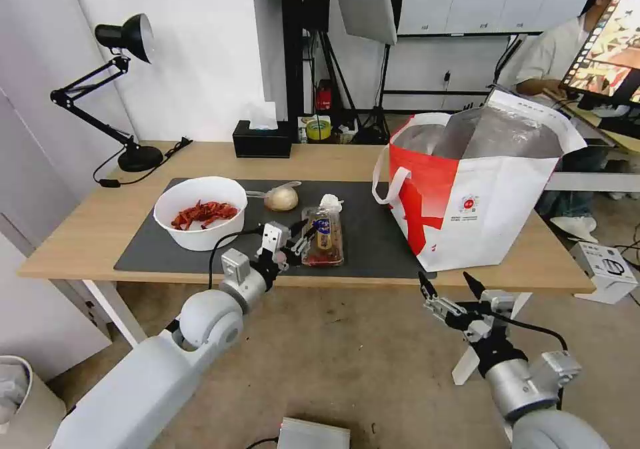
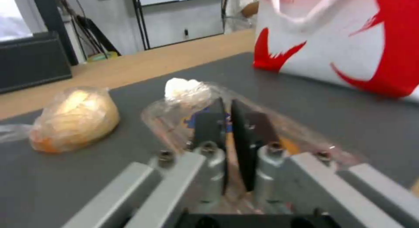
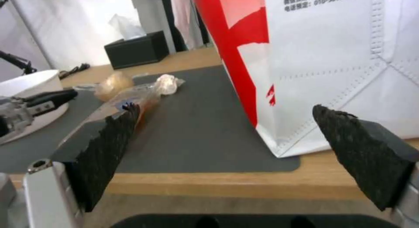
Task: Pick up the trash from the table and place it into the takeout bag.
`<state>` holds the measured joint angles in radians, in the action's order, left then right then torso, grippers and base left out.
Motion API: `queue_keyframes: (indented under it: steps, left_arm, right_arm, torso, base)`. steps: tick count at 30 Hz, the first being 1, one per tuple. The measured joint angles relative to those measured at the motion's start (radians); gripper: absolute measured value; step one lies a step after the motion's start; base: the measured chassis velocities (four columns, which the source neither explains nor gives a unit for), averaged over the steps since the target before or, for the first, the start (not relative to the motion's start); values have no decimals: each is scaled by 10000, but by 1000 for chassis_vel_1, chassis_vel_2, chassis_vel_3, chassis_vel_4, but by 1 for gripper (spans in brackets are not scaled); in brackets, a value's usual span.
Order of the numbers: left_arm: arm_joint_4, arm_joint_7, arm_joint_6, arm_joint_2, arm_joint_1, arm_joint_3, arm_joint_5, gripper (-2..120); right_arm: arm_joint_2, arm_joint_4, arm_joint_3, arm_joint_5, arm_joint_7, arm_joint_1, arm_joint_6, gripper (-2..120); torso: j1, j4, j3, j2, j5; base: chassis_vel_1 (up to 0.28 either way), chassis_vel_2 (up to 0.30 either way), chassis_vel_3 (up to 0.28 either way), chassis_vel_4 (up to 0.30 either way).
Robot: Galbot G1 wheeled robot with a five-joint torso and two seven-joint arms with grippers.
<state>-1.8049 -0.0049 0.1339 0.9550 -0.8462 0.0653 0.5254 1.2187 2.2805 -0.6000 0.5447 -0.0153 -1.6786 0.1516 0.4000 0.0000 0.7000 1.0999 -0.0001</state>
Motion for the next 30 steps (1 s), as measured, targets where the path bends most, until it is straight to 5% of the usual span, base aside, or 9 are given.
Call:
queue_keyframes:
  steps: [10, 30]
  left_arm:
    - [862, 378, -577, -62, 777, 794, -637, 0]
    - [1143, 883, -609, -309, 948, 1102, -846, 0]
  right_arm:
    - [-47, -329, 241, 961, -67, 520, 302, 100]
    - [-254, -1042, 923, 4584, -1102, 2567, 1699, 100]
  torso:
    - [0, 0, 1, 0, 1]
    - [-1, 0, 0, 1, 0]
  base:
    - [0, 0, 0, 0]
    - [0, 0, 0, 0]
